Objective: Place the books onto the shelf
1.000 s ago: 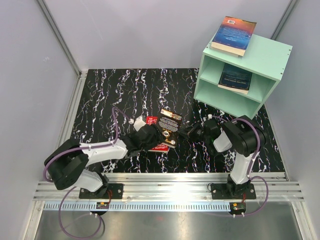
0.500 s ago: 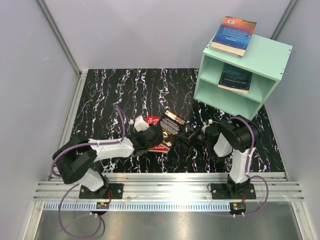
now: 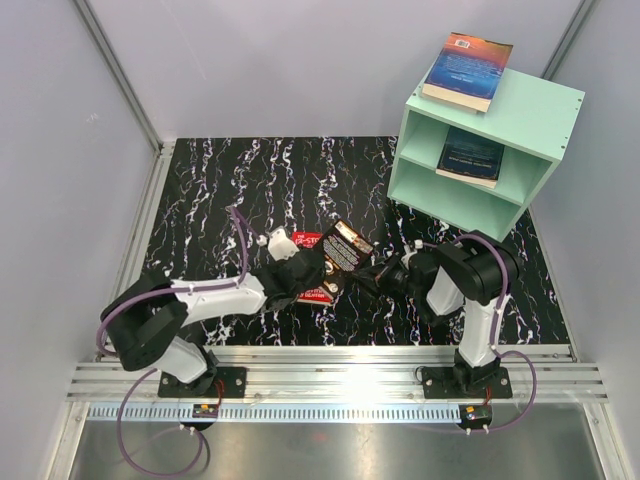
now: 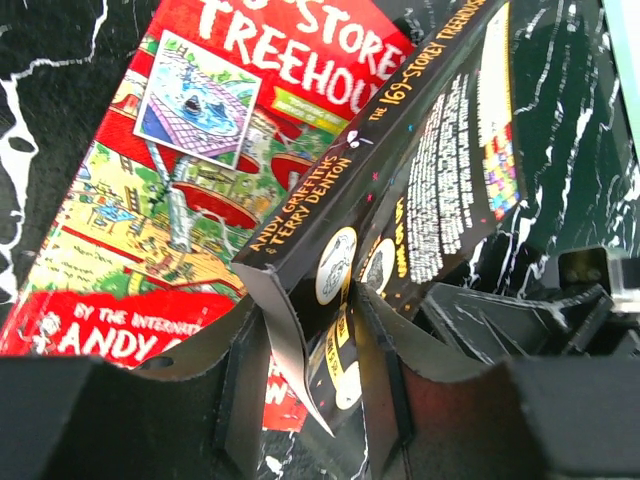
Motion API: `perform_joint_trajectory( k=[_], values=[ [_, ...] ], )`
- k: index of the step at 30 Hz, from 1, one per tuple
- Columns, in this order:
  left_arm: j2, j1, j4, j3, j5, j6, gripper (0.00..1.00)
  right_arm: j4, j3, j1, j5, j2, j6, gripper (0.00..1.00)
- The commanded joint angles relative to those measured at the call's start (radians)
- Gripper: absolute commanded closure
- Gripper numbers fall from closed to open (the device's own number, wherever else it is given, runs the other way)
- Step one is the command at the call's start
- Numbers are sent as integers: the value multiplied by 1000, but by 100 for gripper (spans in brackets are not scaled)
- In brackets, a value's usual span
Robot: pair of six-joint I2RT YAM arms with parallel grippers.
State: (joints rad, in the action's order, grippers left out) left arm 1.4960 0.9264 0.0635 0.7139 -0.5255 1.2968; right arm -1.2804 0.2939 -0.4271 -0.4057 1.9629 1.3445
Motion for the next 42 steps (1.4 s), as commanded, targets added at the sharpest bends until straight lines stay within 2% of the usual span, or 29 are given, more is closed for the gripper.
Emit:
perform_joint_trajectory(
  k=[1,5,8,10,13,16,19,21,22,24,25,26,27,29,32,35,42],
  values=[
    [-63,0,33,4,-93,-80,100,104,-35,-38,-44,13,-27,100],
    [-118,5,15,-7,-108,-143,100,118,-48,-38,-41,-62,-28,100],
    [-172,5,-22,-33,-100,-186,100,180,-53,-38,-38,-145,-44,95],
    [-229,8,-63,-57,-93,-209,100,226,-52,-39,-35,-194,-57,93],
    [-319,8,-215,-131,-56,-266,100,343,-38,-38,-27,-339,-85,93],
    [-376,9,-237,-139,-39,-309,100,502,-15,-38,-12,-447,-123,93],
    [-416,8,-251,-116,-13,-355,100,708,17,-39,22,-625,-178,92],
    [-439,9,-274,-97,30,-395,100,937,63,-38,70,-807,-218,91],
    [-444,9,-277,-91,41,-412,100,1118,82,-38,124,-948,-260,87],
    [-448,9,-291,-68,82,-425,100,1328,160,-38,204,-1094,-297,75],
    [-448,9,-300,-64,91,-429,100,1498,187,-38,282,-1224,-332,61],
    [-448,12,-313,-60,119,-432,100,1571,214,-38,316,-1284,-347,30],
    [-445,12,-341,-57,131,-432,100,1640,273,-38,356,-1338,-370,17],
    [-430,15,-369,-38,168,-429,100,1813,335,-36,450,-1462,-393,0],
    [-372,26,-454,18,250,-436,100,2011,489,-36,545,-1556,-415,0],
    [-283,37,-520,106,349,-450,100,2159,565,-36,617,-1621,-413,0],
    [-34,43,-731,337,521,-369,100,2354,769,-36,745,-1760,-380,0]
  ],
)
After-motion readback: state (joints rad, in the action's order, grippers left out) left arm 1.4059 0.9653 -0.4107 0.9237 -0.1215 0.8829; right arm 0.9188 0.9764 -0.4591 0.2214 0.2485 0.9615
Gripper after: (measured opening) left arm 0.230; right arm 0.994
